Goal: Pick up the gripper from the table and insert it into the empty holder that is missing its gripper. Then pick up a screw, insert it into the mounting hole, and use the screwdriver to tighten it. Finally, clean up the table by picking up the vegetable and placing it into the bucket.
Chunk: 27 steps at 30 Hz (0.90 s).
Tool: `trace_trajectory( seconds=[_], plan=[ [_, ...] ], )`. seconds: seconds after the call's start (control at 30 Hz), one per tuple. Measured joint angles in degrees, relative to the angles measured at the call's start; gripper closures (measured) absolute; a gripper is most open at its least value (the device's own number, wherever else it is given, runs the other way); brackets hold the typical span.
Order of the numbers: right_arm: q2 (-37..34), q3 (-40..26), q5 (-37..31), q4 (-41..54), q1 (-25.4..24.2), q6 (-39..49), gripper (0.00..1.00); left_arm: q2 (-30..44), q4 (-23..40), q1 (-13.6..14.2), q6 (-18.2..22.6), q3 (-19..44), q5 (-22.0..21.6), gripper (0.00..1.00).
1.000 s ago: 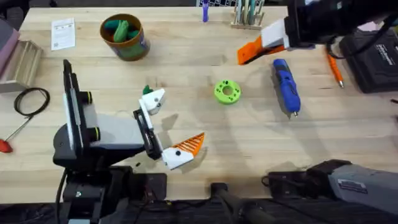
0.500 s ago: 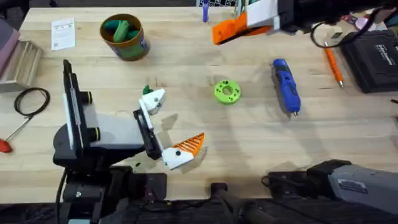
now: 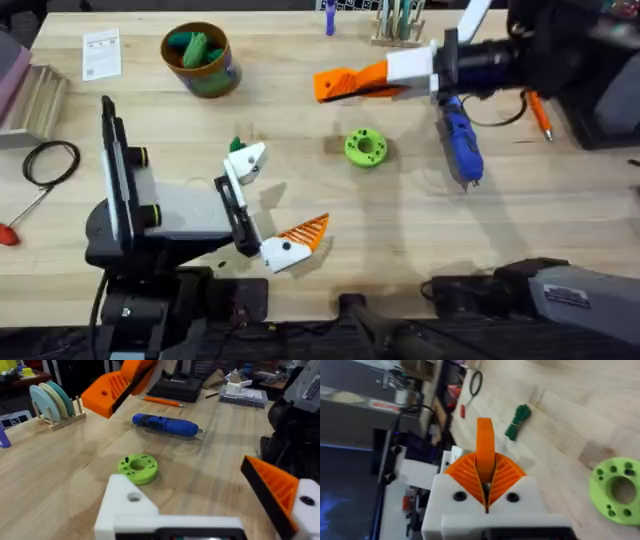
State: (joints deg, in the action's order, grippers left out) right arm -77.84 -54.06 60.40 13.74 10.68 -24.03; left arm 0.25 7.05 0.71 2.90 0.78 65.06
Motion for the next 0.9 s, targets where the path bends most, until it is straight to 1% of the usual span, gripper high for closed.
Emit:
trace_trajectory(
  seconds=[0.1,0.13,0.23,0.27,0.37,0.57,0.9],
  plan=[
    [0.00,5.91,4.64,-12.30,-0.74,-6.55,0.992,0.00,0.00,0.00,-0.01,0.00,-0.02,0.014],
    [0.00,11.64,8.28,-26.88,-0.77,-13.98,0.992,0.00,0.00,0.00,0.00,0.00,-0.02,0.014],
    [-0.02,15.90,11.27,-38.82,-0.77,-20.13,0.992,0.00,0.00,0.00,-0.01,0.00,-0.07,0.014],
    [-0.02,16.87,12.35,-41.43,-0.77,-22.04,0.992,0.00,0.00,0.00,-0.01,0.00,-0.10,0.014],
    [-0.74,17.74,15.85,-43.14,-0.77,-25.42,0.992,0.00,0.00,0.00,-0.01,0.00,-0.15,0.015],
    [-4.71,17.92,22.06,-43.25,0.33,-28.72,0.992,0.00,-0.01,0.00,-0.01,0.00,-0.17,0.015],
    [-10.20,17.95,24.67,-43.31,6.50,-30.66,0.992,0.00,-0.01,0.00,-0.01,0.00,-0.17,0.015]
  ],
)
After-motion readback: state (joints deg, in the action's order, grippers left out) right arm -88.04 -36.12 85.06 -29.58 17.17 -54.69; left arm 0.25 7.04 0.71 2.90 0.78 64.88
